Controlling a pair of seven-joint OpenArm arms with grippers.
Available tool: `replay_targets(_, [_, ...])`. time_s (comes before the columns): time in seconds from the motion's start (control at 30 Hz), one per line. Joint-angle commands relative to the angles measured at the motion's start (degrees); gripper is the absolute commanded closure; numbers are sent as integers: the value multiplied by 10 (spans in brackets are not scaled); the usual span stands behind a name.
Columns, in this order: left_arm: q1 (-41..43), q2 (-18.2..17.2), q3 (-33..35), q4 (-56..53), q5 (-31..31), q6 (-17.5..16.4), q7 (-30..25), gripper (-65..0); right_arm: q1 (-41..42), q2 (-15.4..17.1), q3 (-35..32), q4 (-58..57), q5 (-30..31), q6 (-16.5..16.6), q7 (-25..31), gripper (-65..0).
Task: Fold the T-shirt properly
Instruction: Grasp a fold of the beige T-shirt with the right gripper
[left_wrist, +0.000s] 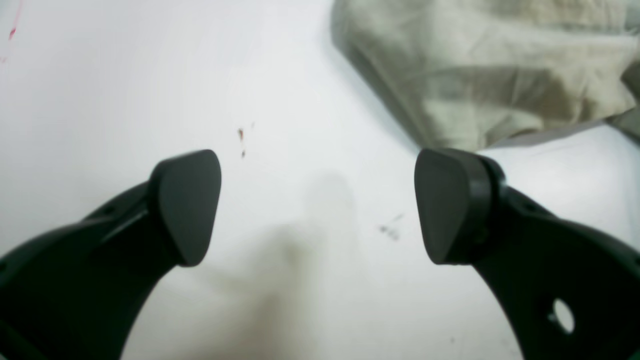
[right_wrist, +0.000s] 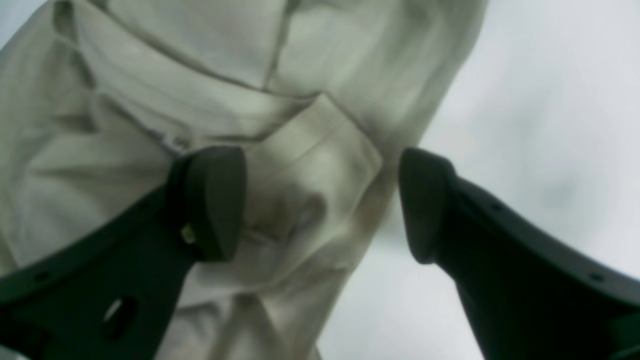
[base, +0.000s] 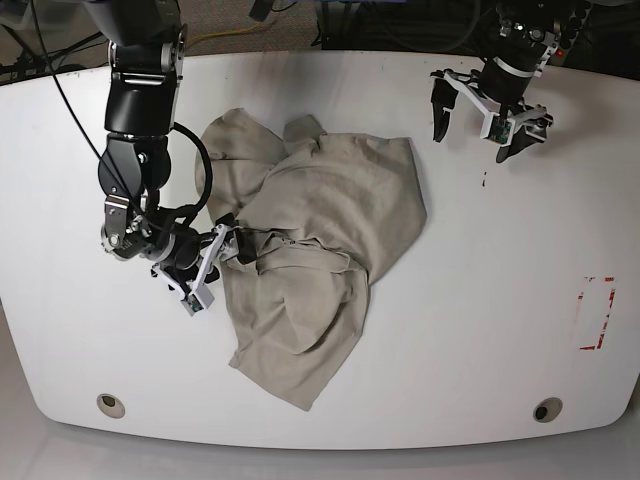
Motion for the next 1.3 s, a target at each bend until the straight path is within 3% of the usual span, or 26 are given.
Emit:
replay_targets(0.0, [2,4,-1,10,-4,2,-12,-572,34,6,1,-28,19,2,10,-460])
replay_targets(0.57, [2,4,-1,10,-4,2,-12,-572,48,-17,-1,-61,14,2,10,-458])
replay_targets(0.9, [1,4,-1,2,-4,2,-12,-572,35,-16,-1,-93,14,2,52,-455])
replay_targets(1.0, [0,4,-1,2,-4,2,-12,-572,33,-15,-1,-93,14,2,57,-387])
replay_targets(1.13, [0,4,-1,2,-4,2,-12,-572,26,-14,-1,-89,14,2,58,-217])
replay_targets(1.27, [0,4,-1,2,-4,2,-12,-572,26,-13,-1,-83,14,2,58,-108])
